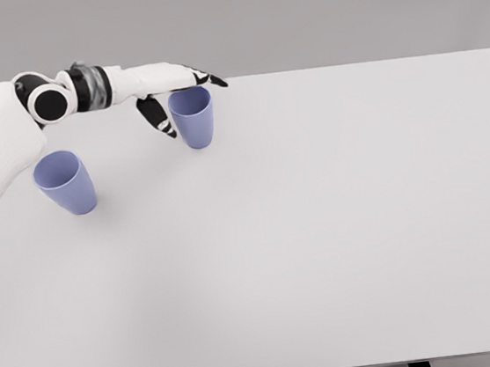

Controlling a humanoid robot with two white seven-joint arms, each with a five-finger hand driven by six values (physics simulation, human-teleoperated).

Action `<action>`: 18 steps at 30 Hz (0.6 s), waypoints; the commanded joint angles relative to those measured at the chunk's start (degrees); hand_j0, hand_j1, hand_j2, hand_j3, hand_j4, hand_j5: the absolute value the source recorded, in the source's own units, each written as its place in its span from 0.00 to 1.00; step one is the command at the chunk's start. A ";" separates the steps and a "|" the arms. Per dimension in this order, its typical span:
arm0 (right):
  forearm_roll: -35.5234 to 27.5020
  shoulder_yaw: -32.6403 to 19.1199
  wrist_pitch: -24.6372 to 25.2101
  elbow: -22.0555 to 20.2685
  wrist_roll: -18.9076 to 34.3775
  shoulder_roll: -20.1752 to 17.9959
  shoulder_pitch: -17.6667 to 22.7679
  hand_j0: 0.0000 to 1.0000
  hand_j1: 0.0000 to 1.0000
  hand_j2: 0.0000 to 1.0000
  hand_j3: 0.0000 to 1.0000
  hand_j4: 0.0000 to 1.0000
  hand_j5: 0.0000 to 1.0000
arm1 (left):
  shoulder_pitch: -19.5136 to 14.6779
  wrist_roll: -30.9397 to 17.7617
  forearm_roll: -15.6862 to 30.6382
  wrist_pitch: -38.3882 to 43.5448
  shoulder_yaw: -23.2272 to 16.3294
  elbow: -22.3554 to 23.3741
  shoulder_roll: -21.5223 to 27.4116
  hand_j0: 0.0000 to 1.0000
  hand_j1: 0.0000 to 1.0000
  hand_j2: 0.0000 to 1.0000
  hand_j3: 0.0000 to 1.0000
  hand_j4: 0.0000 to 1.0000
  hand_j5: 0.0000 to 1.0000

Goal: Place the right cup on the left cup with left arm

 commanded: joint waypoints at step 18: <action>0.06 0.00 -0.03 0.01 0.02 0.00 0.00 1.00 1.00 1.00 1.00 1.00 1.00 | 0.44 -0.01 0.13 0.14 0.12 1.18 -1.42 0.69 0.69 0.69 0.69 0.69 0.69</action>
